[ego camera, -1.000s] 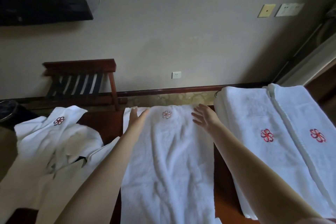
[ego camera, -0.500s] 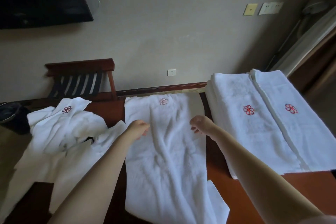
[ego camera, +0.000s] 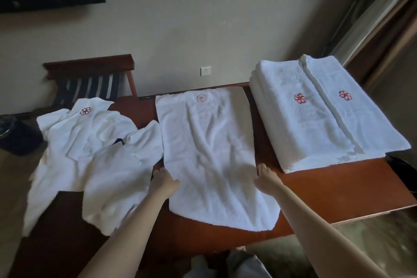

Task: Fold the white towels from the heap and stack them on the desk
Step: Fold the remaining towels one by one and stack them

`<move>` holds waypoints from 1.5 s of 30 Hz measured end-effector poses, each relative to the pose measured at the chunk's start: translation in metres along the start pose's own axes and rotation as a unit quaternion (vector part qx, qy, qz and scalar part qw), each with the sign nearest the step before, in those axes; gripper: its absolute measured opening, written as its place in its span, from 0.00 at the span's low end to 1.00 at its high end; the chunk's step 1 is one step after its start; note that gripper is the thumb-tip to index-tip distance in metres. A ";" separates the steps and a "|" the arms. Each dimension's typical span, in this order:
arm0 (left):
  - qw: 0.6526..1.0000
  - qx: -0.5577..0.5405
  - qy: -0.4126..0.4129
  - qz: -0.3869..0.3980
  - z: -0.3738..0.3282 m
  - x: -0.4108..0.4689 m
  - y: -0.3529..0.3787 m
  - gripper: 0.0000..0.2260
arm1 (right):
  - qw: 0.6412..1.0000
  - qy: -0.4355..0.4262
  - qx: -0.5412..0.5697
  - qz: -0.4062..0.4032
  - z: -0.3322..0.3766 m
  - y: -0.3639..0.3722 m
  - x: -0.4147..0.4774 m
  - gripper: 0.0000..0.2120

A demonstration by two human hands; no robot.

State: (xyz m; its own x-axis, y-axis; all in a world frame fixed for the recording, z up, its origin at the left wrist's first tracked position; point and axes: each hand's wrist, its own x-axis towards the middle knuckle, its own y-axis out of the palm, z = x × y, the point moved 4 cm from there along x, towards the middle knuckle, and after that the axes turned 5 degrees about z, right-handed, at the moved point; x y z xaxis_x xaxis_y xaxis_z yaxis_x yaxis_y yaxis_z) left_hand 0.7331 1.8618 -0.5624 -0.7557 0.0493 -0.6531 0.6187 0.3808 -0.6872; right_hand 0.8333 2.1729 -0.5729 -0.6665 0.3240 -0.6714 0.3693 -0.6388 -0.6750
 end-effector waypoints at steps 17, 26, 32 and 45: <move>0.979 -0.121 0.144 -0.076 -0.011 -0.056 0.042 0.11 | 0.974 -0.182 0.089 -0.101 0.003 0.000 -0.042 0.09; 0.962 -0.265 -0.001 -0.059 -0.007 -0.063 0.054 0.17 | 0.772 -0.067 0.591 0.226 -0.028 0.004 -0.060 0.27; 0.942 -0.263 -0.066 0.195 0.015 -0.080 0.084 0.21 | 0.724 -0.120 0.616 0.286 -0.041 0.025 -0.084 0.30; 0.964 -0.209 -0.050 -0.160 0.015 -0.080 0.063 0.19 | 0.681 -0.184 0.642 0.300 -0.031 0.006 -0.108 0.31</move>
State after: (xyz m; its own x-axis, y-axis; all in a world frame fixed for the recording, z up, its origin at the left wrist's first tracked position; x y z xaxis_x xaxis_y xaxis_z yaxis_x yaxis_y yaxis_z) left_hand 0.8362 1.8676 -0.5580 -0.8562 -0.2132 -0.4706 0.2014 0.7011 -0.6840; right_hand 0.9275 2.1557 -0.5137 -0.8490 -0.3108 -0.4274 -0.0668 -0.7392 0.6701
